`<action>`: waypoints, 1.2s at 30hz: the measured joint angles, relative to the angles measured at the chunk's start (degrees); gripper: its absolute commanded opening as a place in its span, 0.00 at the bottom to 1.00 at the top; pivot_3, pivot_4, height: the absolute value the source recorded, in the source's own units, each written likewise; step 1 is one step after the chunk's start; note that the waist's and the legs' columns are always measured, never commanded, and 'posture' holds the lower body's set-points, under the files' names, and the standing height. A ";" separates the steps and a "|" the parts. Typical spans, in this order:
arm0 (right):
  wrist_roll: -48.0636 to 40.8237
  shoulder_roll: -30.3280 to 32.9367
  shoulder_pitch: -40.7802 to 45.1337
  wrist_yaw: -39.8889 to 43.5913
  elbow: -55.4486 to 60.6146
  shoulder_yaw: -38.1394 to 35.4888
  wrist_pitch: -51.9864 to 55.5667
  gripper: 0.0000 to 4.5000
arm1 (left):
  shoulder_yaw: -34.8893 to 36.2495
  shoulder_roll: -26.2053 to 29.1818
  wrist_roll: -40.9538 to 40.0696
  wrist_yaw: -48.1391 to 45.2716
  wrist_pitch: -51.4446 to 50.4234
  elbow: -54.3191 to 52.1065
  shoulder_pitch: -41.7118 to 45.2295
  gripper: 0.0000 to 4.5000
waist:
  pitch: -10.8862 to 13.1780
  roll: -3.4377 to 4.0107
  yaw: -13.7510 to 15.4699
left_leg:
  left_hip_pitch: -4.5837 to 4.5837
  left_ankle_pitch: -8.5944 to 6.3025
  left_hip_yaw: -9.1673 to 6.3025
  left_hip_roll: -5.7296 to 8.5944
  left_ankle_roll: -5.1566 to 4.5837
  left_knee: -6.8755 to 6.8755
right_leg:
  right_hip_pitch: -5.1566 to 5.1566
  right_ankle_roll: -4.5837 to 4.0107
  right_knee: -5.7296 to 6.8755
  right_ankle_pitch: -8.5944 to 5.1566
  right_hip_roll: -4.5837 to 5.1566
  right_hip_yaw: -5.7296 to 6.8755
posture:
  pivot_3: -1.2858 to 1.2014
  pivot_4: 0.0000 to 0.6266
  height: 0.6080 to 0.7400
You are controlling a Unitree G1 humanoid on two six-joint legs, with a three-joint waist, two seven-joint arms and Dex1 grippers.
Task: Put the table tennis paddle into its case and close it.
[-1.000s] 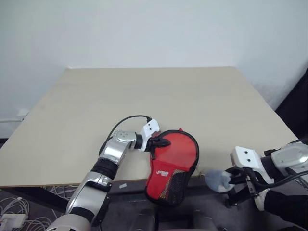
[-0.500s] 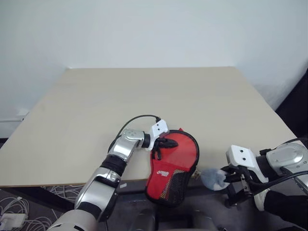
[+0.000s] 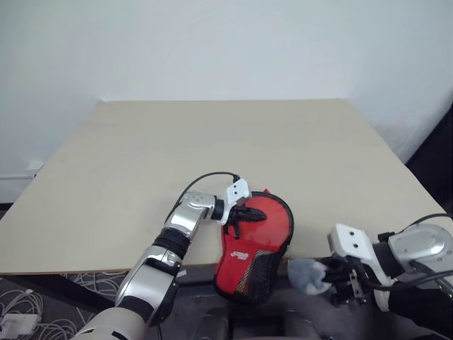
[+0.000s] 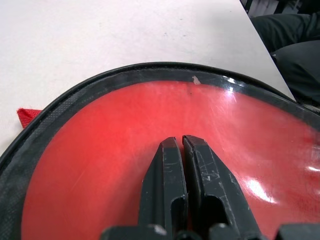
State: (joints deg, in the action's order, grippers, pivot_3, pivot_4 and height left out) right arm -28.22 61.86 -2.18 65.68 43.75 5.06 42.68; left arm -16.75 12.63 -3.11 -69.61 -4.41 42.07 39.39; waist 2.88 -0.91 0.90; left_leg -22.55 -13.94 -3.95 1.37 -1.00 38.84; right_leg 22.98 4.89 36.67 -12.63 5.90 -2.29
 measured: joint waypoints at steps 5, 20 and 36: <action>-1.35 0.67 -2.84 -1.11 3.76 -1.34 0.68 0.09 | -0.03 -0.23 0.15 -0.69 0.33 0.63 0.50 0.02 | -0.01 -0.02 0.03 | 0.00 -0.03 -0.01 0.00 0.01 0.01 | -0.03 0.02 -0.03 -0.01 0.00 0.02 | 0.52 0.00 0.68; -0.74 4.50 -10.56 -3.29 13.46 3.69 -1.23 0.09 | -0.20 -2.30 1.18 -1.77 0.66 4.79 3.27 0.02 | -0.01 -0.09 0.82 | -0.01 -0.14 -0.01 -0.02 -0.03 0.19 | -0.11 0.04 -0.06 -0.05 0.01 0.04 | 0.52 0.00 0.68; -6.83 3.89 -4.19 -4.21 11.18 3.84 -0.93 0.62 | -0.73 -2.06 2.16 -3.50 0.88 3.32 3.27 0.36 | 0.02 -0.19 1.10 | -0.02 -0.20 0.01 -0.10 -0.06 0.26 | -0.11 0.01 -0.07 -0.08 -0.03 0.06 | 0.52 0.00 0.68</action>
State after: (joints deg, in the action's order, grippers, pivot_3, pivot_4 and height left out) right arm -35.05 65.75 -6.37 61.47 54.93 8.90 41.75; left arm -17.48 10.58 -0.96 -73.11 -3.53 45.38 42.66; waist 2.90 -1.10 2.00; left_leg -22.57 -14.14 -3.94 1.27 -1.06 39.10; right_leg 22.87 4.90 36.60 -12.70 5.88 -2.23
